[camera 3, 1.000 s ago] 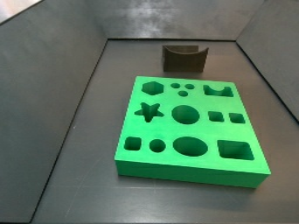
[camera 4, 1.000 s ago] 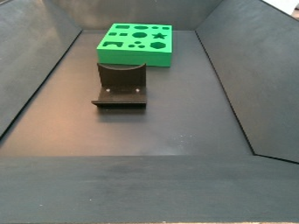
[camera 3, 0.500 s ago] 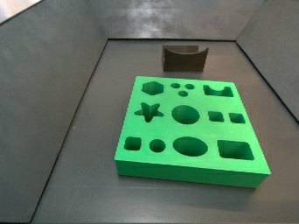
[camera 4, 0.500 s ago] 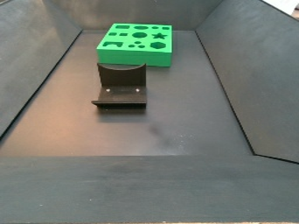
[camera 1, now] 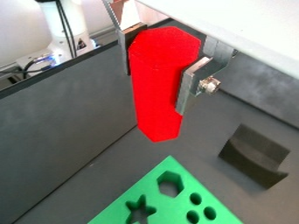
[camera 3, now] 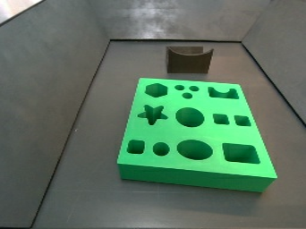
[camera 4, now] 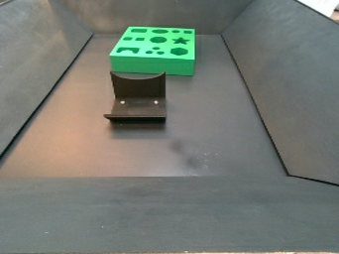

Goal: Pick up the hexagon object. Move up. Place the hexagon object on the fixture. Regrasp the hexagon object. Move to above the board. Insert the hexagon object.
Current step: Insert the hexagon object.

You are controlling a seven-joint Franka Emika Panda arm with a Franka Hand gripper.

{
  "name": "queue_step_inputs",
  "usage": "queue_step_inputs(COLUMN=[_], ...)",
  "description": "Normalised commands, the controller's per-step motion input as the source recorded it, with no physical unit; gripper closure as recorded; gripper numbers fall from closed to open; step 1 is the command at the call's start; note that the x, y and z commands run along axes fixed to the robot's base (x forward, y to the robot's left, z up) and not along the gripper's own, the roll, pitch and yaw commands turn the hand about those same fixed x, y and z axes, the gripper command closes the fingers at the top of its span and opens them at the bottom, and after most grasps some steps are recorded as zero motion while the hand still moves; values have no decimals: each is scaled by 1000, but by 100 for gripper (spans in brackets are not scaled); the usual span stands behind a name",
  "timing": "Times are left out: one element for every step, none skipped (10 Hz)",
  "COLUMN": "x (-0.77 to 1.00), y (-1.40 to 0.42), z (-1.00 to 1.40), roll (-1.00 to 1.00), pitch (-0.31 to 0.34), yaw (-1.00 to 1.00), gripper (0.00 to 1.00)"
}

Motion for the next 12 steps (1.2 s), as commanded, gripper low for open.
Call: queue_step_inputs(x=[46,17,63,80,103,166,154,146,106,40,0,0], y=[0,0,0,0,11,34,0,0,0,-6,-54,-60], z=[0,0,-11,-23,-54,-80,-131,-166,-180,-160,-117,-80], roll=[0,0,0,-13,-64,-160,-203,-220,-233,-236,-251,-289], pitch=[0,0,0,19,47,174,164,167,147,127,83,31], yaw=[0,0,-43,-254,-471,-709,-766,-763,-760,-763,-751,-717], gripper=[100,100,100,100,100,100,100,100,100,100,100,100])
